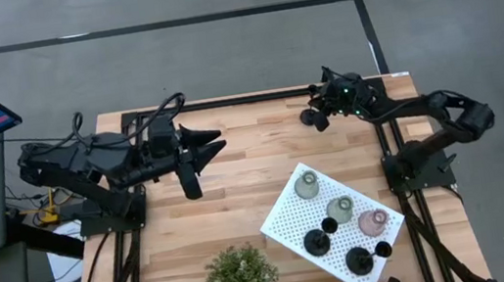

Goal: Pick & Place candle stick holders
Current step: Put the left black candle holder on the shelf aligned with the black candle holders

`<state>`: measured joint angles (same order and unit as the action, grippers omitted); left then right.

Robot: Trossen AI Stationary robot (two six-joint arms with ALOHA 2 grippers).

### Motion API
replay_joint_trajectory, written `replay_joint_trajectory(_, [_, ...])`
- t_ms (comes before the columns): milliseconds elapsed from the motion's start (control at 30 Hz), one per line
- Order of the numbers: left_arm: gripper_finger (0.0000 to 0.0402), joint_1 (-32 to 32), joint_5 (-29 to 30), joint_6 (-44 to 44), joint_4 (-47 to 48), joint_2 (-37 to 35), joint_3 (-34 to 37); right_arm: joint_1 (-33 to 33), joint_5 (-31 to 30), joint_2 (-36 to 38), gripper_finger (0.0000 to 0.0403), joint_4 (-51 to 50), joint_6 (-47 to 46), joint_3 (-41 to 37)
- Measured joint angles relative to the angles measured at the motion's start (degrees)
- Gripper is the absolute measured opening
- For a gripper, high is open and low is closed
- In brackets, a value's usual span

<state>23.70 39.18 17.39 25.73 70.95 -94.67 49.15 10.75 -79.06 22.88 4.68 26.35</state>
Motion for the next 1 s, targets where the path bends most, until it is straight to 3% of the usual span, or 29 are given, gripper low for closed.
replay_joint_trajectory(167, [0.0127, 0.02, -1.91, 0.0, 0.04, 0.07, 0.02, 0.0, -0.36, 10.9, 0.0005, -7.41, 0.6, -0.02])
replay_joint_trajectory(333, [0.0127, 0.0, -2.14, 0.0, 0.09, 0.07, 0.02, -0.01, -0.36, 27.13, 0.0005, -17.12, -0.72, 0.59])
replay_joint_trajectory(567, [0.0127, 0.0, -2.14, -0.6, 0.11, 0.05, 0.02, -5.37, -0.53, 45.34, 0.0005, -24.31, -0.74, 8.36])
replay_joint_trajectory(733, [0.0127, 0.02, -2.16, -0.66, 0.13, 0.05, 0.02, -13.27, -0.51, 46.13, 0.0004, -28.11, -1.53, 17.51])
replay_joint_trajectory(1000, [0.0127, 0.02, -2.16, -0.66, 0.16, 0.05, 0.04, -32.43, -0.2, 38.2, 0.0004, -32.04, 1.63, 26.7])
